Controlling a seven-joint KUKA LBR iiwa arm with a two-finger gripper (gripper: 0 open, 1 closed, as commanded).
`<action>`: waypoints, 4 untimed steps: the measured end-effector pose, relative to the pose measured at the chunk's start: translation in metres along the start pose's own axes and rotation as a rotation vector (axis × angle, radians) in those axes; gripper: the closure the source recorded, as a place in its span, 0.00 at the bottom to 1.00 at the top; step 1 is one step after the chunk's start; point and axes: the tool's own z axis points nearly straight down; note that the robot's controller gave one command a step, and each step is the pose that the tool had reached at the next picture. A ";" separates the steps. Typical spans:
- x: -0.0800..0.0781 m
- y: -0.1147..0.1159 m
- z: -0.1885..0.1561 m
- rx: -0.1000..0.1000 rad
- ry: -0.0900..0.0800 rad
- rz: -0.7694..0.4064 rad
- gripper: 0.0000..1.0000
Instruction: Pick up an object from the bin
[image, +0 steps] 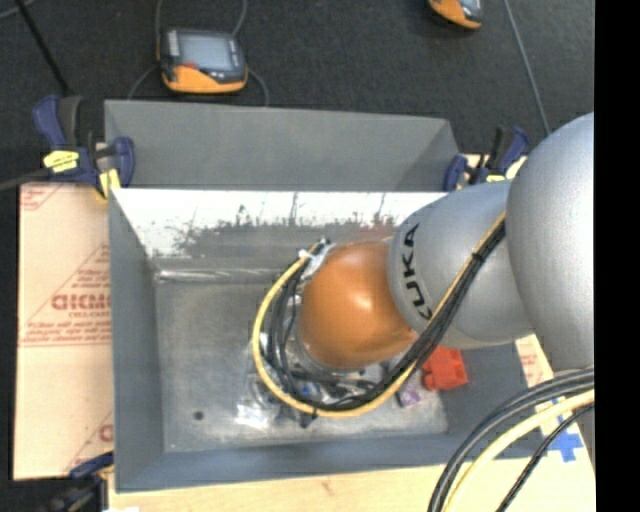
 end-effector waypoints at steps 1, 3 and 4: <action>-0.010 0.019 -0.119 -0.011 0.033 -0.010 1.00; -0.027 0.021 -0.075 -0.013 0.043 0.141 0.00; -0.039 -0.031 0.010 -0.019 0.024 -0.155 0.00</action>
Offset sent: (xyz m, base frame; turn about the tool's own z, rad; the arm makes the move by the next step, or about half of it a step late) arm -0.0118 0.0186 0.1144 -0.0142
